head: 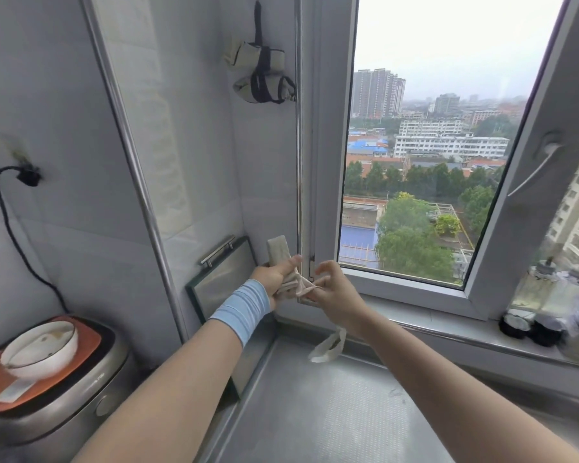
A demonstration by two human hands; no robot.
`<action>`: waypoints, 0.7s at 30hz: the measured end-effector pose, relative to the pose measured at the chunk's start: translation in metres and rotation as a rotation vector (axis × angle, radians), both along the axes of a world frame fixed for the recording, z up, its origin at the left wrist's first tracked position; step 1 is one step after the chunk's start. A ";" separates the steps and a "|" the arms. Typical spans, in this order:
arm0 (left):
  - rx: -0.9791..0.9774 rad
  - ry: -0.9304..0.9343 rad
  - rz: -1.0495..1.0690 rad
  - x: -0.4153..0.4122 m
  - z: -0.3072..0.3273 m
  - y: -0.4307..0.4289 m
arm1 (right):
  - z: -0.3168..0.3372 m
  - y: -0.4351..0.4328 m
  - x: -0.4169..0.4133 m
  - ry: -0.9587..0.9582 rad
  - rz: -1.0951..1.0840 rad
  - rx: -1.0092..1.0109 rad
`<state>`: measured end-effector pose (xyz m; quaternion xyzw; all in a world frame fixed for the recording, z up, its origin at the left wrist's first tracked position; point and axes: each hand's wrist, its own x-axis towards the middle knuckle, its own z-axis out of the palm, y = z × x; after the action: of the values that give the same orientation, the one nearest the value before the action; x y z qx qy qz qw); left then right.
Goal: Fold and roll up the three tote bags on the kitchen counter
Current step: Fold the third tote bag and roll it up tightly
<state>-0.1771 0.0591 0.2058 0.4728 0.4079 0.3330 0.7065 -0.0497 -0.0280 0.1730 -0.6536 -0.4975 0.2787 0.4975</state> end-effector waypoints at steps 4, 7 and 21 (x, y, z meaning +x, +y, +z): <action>-0.056 -0.038 -0.132 -0.016 -0.001 0.011 | 0.007 -0.002 0.015 -0.112 0.106 -0.024; 0.003 -0.130 -0.210 -0.023 -0.004 0.015 | 0.008 -0.007 0.027 0.059 0.183 -0.152; 0.348 -0.051 -0.486 -0.020 0.024 -0.010 | 0.021 -0.002 0.038 -0.144 0.066 -0.538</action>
<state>-0.1973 0.0491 0.2301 0.6620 0.2020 0.2307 0.6839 -0.0119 -0.0301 0.1937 -0.7639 -0.4608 0.3694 0.2601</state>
